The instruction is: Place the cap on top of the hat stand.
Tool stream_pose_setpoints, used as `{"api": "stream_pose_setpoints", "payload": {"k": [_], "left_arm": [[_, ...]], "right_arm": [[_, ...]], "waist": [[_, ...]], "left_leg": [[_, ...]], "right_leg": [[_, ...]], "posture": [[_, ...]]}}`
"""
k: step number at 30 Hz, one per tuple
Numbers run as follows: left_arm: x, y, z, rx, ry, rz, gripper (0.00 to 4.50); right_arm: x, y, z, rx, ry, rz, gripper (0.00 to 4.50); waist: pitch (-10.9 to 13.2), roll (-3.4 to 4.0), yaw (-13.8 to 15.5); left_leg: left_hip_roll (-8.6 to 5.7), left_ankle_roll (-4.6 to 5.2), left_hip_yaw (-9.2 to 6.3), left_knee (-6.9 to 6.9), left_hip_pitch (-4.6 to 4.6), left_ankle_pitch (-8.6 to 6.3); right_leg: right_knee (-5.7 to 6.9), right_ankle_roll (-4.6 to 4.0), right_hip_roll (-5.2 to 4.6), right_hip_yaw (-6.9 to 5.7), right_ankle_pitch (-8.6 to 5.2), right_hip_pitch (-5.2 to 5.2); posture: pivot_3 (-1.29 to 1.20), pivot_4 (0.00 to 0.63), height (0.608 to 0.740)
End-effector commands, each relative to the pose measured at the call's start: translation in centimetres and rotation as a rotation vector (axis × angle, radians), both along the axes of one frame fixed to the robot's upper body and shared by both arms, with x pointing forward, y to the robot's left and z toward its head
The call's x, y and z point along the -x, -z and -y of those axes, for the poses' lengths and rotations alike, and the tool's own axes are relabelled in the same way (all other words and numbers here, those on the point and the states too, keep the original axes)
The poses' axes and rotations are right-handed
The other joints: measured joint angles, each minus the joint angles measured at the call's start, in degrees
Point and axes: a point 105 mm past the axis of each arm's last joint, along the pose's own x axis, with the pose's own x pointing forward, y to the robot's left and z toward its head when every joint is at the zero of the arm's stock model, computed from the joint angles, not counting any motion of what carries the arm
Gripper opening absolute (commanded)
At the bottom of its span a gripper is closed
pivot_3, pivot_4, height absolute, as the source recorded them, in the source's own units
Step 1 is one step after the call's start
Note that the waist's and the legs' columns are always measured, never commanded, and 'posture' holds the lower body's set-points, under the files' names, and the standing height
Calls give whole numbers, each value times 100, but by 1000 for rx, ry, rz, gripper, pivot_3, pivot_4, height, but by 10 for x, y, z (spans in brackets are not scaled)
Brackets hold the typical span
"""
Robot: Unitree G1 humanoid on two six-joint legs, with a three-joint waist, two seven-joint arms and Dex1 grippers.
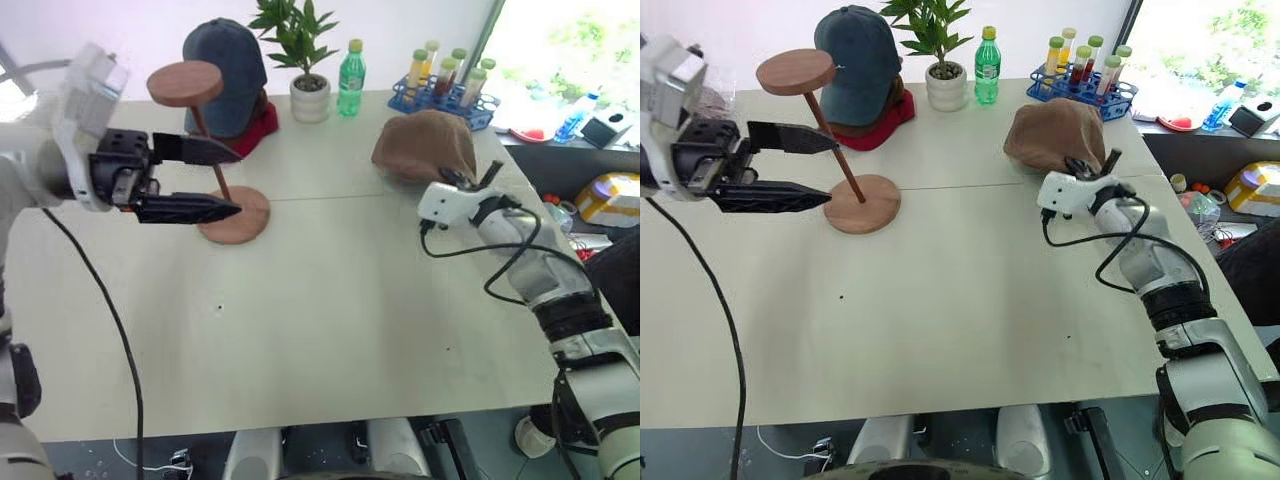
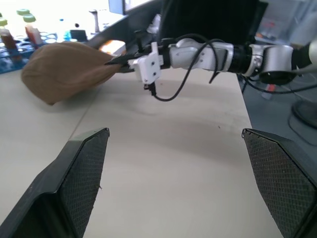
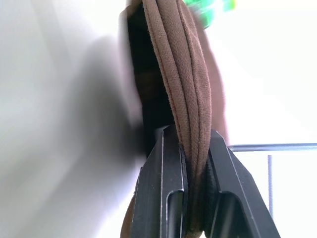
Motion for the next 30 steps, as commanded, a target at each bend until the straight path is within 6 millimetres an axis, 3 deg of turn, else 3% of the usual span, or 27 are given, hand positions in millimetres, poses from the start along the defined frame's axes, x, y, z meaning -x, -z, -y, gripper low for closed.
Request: {"api": "stream_pose_setpoints", "payload": {"k": [1, 7, 14, 19, 23, 27, 30], "left_arm": [[12, -19, -17, 36, -99, 79, 4500], [17, -20, -47, 87, -280, 87, 4500], [28, -26, -70, 108, -397, 107, 4500], [35, -32, -87, 132, -493, 133, 4500], [37, -39, -100, 166, -570, 167, 4500], [38, -52, -118, 235, -658, 214, 4500], [40, -53, -120, 238, -673, 229, 4500]], "right_arm": [[17, -89, -31, -50, -148, 226, 53], [45, -161, -96, -66, -439, 395, 53], [59, -188, -158, -132, -680, 428, 53], [67, -192, -203, -150, -809, 443, 53], [67, -184, -225, -164, -867, 419, 53], [71, -169, -242, -164, -938, 386, 53], [72, -146, -253, -141, -982, 328, 53]], "waist": [[3, 2, -30], [3, -1, -77], [2, -8, -104], [2, -8, -119], [1, -10, -113], [0, -13, -108], [-1, -14, -114]], "left_leg": [[0, 0, 2, -3, 2, 0], [1, 0, 1, -7, 4, 0], [1, -1, 1, -7, 4, 0], [2, -2, 1, -12, 5, 0], [2, -2, 1, -13, 5, 0], [2, -3, 1, -13, 5, 0], [2, -3, 1, -15, 5, 0]], "right_leg": [[1, 0, 0, 5, 0, -2], [2, 0, 1, 5, 0, -3], [3, -1, 1, 4, 0, -1], [6, -1, 1, 4, 0, -5], [6, -1, 1, 4, 0, -6], [5, -2, 1, 4, 0, -5], [6, -1, 1, 4, 0, -6]], "posture": [[0, 150, 740], [0, 150, 740], [0, 150, 740], [0, 150, 740], [0, 150, 740], [0, 150, 740], [0, 150, 740]]}}
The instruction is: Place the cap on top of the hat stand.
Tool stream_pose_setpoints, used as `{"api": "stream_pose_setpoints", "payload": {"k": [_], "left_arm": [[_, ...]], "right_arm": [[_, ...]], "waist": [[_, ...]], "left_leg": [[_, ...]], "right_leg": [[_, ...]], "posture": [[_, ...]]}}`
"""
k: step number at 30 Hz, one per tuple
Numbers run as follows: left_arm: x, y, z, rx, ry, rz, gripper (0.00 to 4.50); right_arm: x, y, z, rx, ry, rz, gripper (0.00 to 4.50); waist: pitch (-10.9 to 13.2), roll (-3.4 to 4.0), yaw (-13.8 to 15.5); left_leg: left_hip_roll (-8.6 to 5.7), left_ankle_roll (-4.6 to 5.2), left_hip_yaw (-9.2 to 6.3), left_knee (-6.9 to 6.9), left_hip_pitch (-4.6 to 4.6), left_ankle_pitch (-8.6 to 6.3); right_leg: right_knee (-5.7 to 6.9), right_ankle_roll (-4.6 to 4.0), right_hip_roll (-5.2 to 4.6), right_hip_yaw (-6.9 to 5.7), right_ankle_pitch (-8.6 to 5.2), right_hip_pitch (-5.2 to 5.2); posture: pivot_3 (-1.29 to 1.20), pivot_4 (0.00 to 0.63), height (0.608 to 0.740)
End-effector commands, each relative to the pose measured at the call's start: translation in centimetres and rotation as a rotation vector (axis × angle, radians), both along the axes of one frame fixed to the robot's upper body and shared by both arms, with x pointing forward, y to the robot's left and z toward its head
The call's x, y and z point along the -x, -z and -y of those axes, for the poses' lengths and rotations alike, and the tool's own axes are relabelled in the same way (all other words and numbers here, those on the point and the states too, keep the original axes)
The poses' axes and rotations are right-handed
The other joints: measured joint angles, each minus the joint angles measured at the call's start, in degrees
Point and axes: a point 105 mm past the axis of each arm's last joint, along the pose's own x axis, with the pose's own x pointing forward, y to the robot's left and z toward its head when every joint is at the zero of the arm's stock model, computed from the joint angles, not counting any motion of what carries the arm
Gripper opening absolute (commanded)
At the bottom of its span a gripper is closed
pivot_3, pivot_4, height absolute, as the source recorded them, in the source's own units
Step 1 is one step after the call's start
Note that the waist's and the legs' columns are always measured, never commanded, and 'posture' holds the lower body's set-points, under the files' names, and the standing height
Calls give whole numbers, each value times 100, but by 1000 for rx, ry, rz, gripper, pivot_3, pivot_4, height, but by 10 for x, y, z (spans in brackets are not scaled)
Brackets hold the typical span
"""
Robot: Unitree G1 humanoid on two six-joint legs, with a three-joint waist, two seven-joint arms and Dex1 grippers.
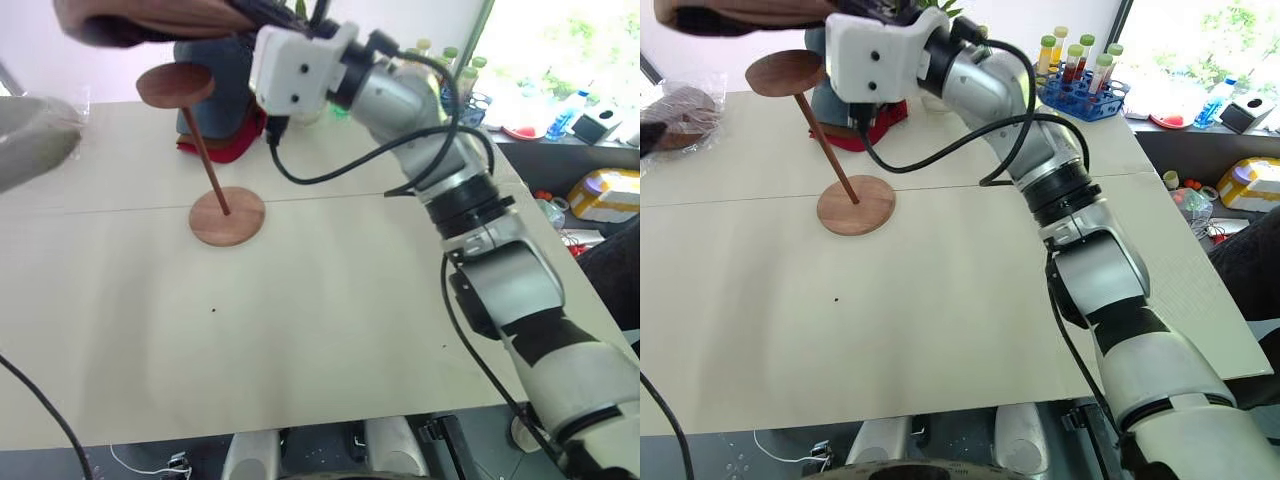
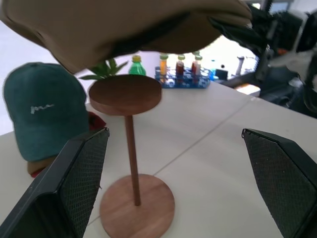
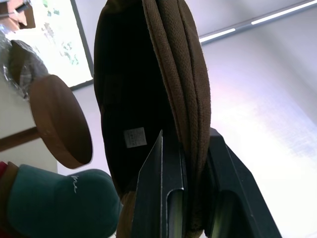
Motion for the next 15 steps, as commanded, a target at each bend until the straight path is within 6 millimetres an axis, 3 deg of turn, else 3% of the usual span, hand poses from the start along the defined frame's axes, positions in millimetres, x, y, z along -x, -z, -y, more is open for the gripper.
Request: {"api": "stream_pose_setpoints", "payload": {"k": [1, 6, 15], "left_arm": [[10, -16, -2, -28, -31, 77, 4500], [13, -19, -5, -33, -48, 90, 4500], [15, -29, -12, -13, -70, 125, 4500]], "right_arm": [[10, 12, -12, 19, -69, 2, 53], [7, 58, -24, 115, -84, -37, 53], [-10, 90, -25, 168, -30, -169, 53]], "waist": [[-2, -4, -2], [-4, -8, -1], [-4, -10, -2]], "left_leg": [[0, 0, 0, -1, 1, 0], [0, -3, 1, -2, 4, 1], [1, -6, 1, -8, 11, 2]], "right_leg": [[0, 0, 0, 0, 0, 0], [2, 0, 0, 0, 0, 1], [0, -1, 1, 1, 0, 5]], "posture": [[0, 150, 740], [0, 150, 740], [0, 150, 740]]}}
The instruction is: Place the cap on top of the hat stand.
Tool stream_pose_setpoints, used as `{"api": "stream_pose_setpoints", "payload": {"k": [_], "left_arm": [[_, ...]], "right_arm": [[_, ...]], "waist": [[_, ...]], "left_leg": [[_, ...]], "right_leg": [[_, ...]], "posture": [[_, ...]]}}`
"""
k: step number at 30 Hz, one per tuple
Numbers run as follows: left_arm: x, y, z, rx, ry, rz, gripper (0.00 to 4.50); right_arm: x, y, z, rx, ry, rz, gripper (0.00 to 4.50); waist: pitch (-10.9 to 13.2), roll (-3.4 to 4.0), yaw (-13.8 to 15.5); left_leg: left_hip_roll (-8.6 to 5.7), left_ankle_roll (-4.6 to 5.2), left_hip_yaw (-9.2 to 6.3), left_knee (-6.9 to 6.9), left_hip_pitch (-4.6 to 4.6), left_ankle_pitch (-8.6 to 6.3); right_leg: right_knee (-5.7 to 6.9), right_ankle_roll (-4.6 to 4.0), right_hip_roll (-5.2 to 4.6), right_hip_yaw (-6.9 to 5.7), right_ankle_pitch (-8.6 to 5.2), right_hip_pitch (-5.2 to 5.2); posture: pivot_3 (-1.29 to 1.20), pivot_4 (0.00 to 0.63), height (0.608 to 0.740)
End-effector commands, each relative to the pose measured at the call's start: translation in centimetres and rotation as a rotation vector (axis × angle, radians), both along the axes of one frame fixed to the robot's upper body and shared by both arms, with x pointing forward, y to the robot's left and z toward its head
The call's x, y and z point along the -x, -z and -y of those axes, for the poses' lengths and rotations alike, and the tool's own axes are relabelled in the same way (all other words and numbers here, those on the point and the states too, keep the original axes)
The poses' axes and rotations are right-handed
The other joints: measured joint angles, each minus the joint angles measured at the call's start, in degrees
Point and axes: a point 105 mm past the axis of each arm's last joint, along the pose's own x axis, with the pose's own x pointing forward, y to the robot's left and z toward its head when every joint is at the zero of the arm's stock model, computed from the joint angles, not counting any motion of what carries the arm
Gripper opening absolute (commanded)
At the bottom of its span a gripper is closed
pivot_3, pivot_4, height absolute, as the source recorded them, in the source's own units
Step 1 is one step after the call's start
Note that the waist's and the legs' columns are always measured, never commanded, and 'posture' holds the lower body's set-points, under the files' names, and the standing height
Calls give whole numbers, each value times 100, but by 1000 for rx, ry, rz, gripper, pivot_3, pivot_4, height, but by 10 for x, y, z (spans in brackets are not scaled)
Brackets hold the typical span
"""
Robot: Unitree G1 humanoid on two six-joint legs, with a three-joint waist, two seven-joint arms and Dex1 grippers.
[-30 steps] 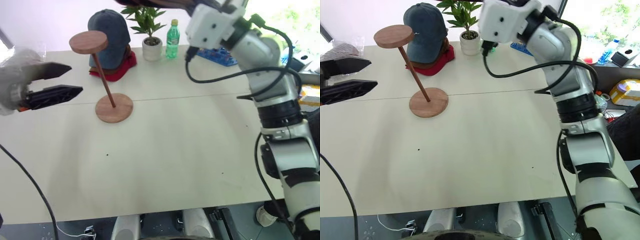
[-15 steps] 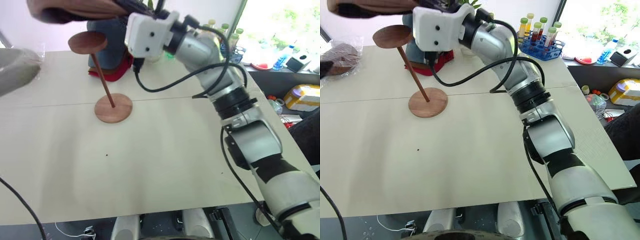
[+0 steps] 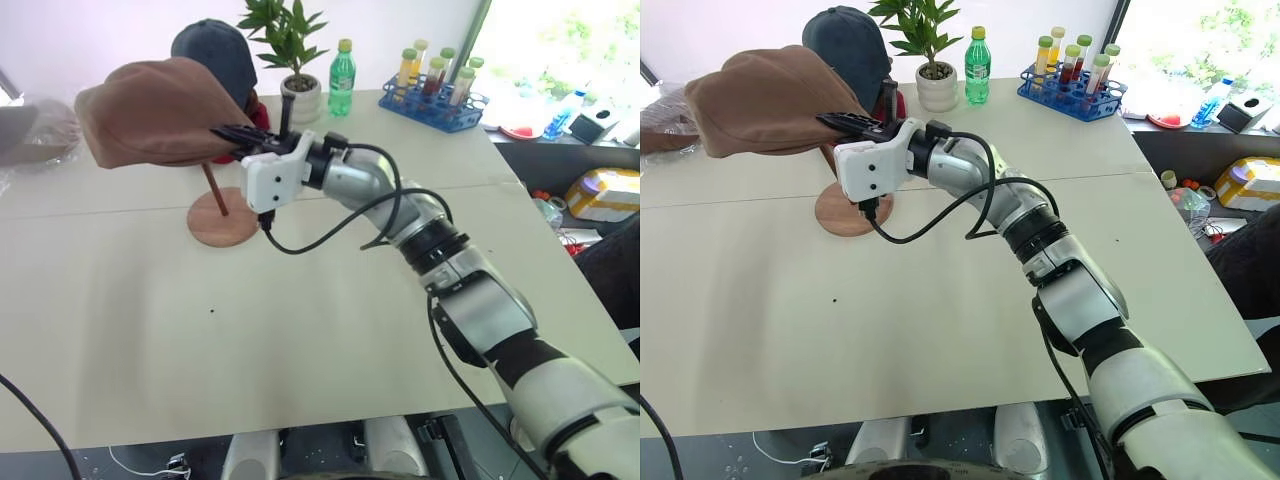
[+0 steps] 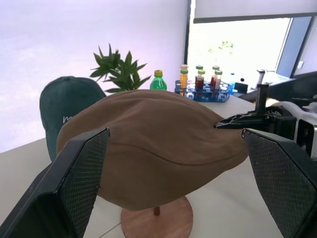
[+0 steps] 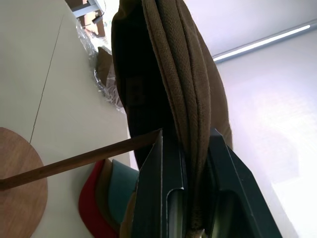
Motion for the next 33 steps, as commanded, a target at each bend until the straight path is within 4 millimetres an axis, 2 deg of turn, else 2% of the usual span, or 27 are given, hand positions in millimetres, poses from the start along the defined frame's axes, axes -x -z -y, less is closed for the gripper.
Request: {"api": "stream_pose_setpoints", "payload": {"k": [1, 4, 7, 12, 22, 27, 29, 31, 33], "left_arm": [[10, -18, -1, -27, -12, 78, 4500], [9, -19, -3, -26, -15, 75, 4500], [6, -15, -3, -34, -7, 60, 4500], [0, -2, 3, -85, 18, 5, 4500], [-1, 22, 4, -183, 75, -128, 4500], [14, 30, -1, -264, 100, -225, 4500], [19, 31, -5, -285, 90, -241, 4500], [22, 28, -8, -285, 76, -237, 4500], [23, 25, -9, -276, 66, -228, 4500]], "right_arm": [[0, -4, -1, -10, -2, -17, 53], [0, -5, 3, -17, -2, -25, 1198], [3, -9, 7, -24, -4, -21, 2693], [12, -18, 23, -40, -28, -28, 2693], [35, -25, 79, -24, -35, -72, 2693], [33, -28, 114, -60, -12, -274, 2693], [28, -33, 126, -121, -11, -413, 2693], [27, -34, 132, -161, -38, -583, 2693], [30, -33, 132, -140, -61, -630, 2693]], "waist": [[0, -1, 6], [-2, -3, 4], [-1, -2, 3], [-1, -2, 13], [0, -3, 14], [1, -1, 15], [2, -1, 14], [2, -1, 15], [2, -1, 18]], "left_leg": [[0, 0, 0, 1, 0, 0], [0, 0, 0, 1, 0, 0], [0, 0, 0, 1, 0, 0], [0, -1, 0, 0, 0, 0], [1, -1, 4, -4, 0, 0], [4, -1, 7, -4, 0, -1], [5, -1, 7, -5, 1, -1], [11, 0, 8, -5, 1, -1], [17, 0, 10, -6, 1, -1]], "right_leg": [[0, 0, 0, 0, 0, 1], [-1, 0, 0, 0, 0, 2], [-1, 0, 0, 0, 0, 2], [0, 0, 0, 0, 0, 2], [-4, -1, -1, 0, -1, 0], [-7, -9, -2, -1, -5, 0], [-8, -20, -2, -1, -12, -1], [-8, -22, -1, -1, -13, -2], [-9, -23, -1, -1, -13, -2]], "posture": [[0, 150, 740], [0, 150, 740], [0, 150, 740], [0, 150, 740], [0, 150, 740], [0, 150, 740], [0, 150, 740], [0, 150, 740], [0, 150, 740]]}}
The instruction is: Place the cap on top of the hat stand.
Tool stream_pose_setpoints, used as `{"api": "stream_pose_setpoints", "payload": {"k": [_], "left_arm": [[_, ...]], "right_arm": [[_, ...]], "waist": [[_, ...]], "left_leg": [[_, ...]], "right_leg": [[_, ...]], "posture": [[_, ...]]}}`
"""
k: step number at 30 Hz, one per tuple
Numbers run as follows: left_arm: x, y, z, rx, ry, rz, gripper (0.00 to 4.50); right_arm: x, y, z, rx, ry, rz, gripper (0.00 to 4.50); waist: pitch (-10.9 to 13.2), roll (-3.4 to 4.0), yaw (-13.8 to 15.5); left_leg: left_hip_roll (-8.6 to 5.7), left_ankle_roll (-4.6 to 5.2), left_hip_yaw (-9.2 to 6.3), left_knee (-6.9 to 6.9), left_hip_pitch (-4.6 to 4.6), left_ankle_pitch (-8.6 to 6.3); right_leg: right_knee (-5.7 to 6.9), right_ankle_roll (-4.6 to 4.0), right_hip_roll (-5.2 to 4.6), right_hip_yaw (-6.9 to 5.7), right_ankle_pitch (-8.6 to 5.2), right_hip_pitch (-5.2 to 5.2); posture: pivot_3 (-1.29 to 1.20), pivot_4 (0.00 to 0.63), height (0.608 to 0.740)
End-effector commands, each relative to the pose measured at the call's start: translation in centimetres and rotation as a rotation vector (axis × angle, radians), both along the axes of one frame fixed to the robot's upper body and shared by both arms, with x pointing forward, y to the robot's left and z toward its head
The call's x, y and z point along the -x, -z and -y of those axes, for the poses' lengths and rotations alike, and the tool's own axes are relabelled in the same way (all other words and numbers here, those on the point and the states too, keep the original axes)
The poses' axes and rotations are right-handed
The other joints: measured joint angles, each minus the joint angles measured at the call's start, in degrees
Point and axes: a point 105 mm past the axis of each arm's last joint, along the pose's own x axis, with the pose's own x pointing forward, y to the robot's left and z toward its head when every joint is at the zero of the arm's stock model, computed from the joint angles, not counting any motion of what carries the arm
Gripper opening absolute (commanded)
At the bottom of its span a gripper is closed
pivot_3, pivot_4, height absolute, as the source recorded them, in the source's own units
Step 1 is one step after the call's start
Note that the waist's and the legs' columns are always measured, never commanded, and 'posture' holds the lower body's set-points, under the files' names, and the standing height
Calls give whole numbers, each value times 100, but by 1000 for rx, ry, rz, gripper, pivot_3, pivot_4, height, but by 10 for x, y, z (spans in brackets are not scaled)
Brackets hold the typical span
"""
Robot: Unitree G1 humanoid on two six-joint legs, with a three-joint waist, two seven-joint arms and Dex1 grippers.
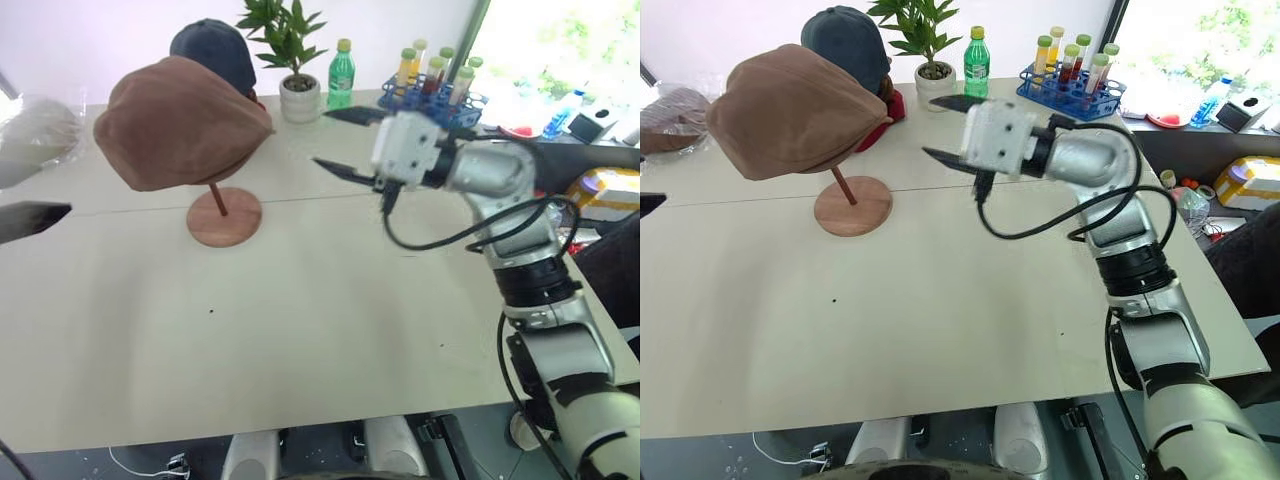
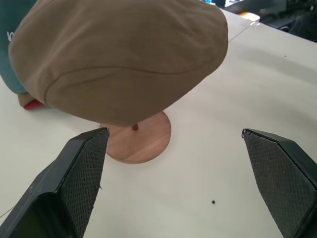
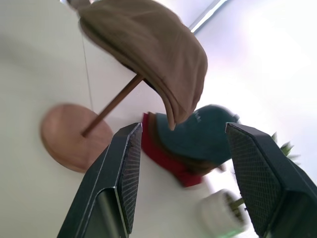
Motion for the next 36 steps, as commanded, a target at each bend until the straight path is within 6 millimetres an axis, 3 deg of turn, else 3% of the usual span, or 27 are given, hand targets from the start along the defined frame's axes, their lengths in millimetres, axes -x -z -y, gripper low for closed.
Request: {"api": "stream_pose_setpoints", "payload": {"k": [1, 8, 12, 16, 21, 23, 28, 36], "left_arm": [[7, -17, -3, -19, -21, 61, 4500], [7, -11, 18, -34, 43, 65, 4500], [-1, 3, 40, -109, 114, 66, 4500], [-23, 10, 59, -245, 131, 157, 4500], [-46, 25, 80, -386, 172, 272, 4500], [-57, 26, 88, -386, 161, 340, 4500], [-76, 23, 107, -406, 142, 515, 4500], [-79, 36, 120, -532, 164, 649, 4500]], "right_arm": [[12, -15, -1, -18, -74, -37, 2693], [19, -11, -9, 107, -103, 98, 2693], [32, -22, 1, 149, -146, 78, 2693], [53, -32, 21, 215, -229, -91, 2693], [80, -58, 53, 178, -275, -537, 2693], [83, -71, 60, 131, -255, -621, 2693], [82, -91, 73, 54, -184, -627, 2693], [83, -113, 84, -33, -143, -683, 2693]], "waist": [[1, 1, 0], [5, 8, 15], [7, 8, 63], [10, 12, 165], [15, 20, 194], [14, 18, 184], [14, 20, 166], [15, 21, 178]], "left_leg": [[0, 0, 0, 0, 0, 0], [2, 0, 8, -1, 0, -1], [2, -1, 9, 1, -3, -1], [3, 0, 11, 4, -3, -1], [15, 0, 19, 5, -4, -3], [22, 0, 21, 3, -5, -4], [47, 1, 30, 0, -18, -5], [58, 0, 41, -1, -38, -8]], "right_leg": [[-1, 0, 0, 0, 0, 0], [-4, 0, -2, 0, 0, -5], [-4, 0, -3, 1, 0, -5], [-4, -3, -4, 1, 1, -5], [-15, -11, -8, 3, 3, -5], [-22, -17, -5, 3, 6, -8], [-65, -41, 37, 6, 27, -11], [-68, -27, 61, 15, 43, -35]], "posture": [[0, 150, 740], [0, 150, 740], [0, 150, 740], [0, 150, 740], [0, 150, 740], [0, 150, 740], [0, 150, 740], [0, 150, 740]]}}
